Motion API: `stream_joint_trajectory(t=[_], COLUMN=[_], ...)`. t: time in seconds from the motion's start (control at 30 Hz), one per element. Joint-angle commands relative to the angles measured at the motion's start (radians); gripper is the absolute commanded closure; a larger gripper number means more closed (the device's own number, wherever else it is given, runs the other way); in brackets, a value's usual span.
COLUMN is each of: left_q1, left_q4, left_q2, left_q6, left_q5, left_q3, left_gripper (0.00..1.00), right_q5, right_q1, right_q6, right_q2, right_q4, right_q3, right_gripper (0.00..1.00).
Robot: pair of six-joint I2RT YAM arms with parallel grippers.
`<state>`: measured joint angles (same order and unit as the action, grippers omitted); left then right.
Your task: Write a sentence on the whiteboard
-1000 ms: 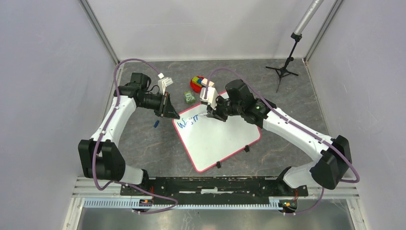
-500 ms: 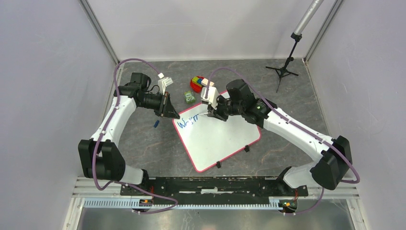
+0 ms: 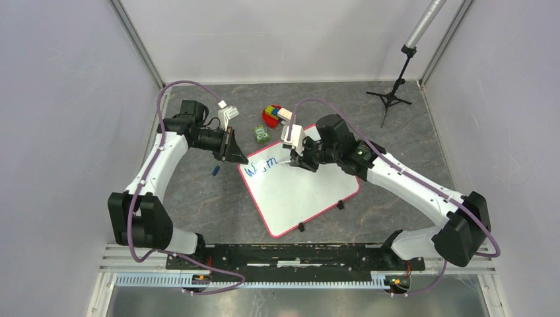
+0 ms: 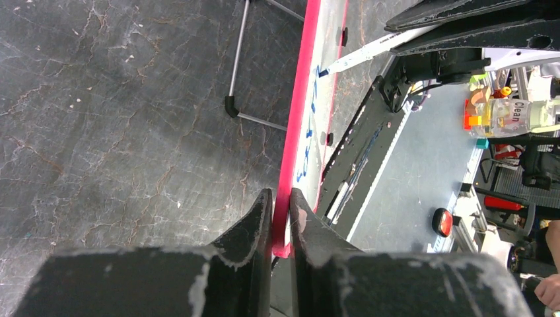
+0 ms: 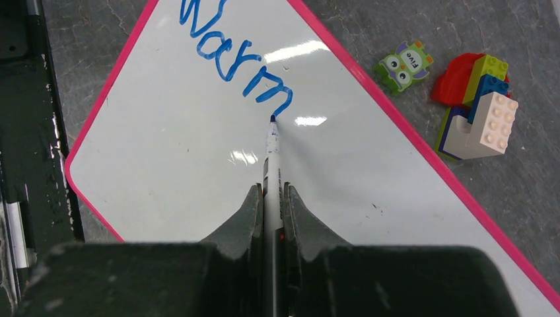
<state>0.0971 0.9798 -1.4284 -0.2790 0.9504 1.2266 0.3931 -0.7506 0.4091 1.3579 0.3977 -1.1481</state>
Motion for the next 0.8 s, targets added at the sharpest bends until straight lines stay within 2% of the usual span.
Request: stream_joint_trajectory(t=[0.0, 0.33, 0.77], left_q1=[-0.001, -0.001, -0.001], left_q4=[-0.019, -0.019, -0.020], left_q2=[0.005, 0.009, 0.018], left_q6=[-0.026, -0.026, -0.030], left_q5=[-0.016, -0.014, -0.020], left_q3=[0.005, 0.004, -0.002], left_gripper=[0.97, 0.98, 0.98], right_q5=[0.001, 0.026, 0.023], right_q1=[-0.002, 0.014, 0.019], right_q6=[0.008, -0.016, -0.020], right_q2=[-0.027, -0.033, 0.018], right_q4=[0.018, 0.015, -0.012], right_q3=[0.020, -0.086, -0.096], right_gripper=[1.00, 1.00, 1.00])
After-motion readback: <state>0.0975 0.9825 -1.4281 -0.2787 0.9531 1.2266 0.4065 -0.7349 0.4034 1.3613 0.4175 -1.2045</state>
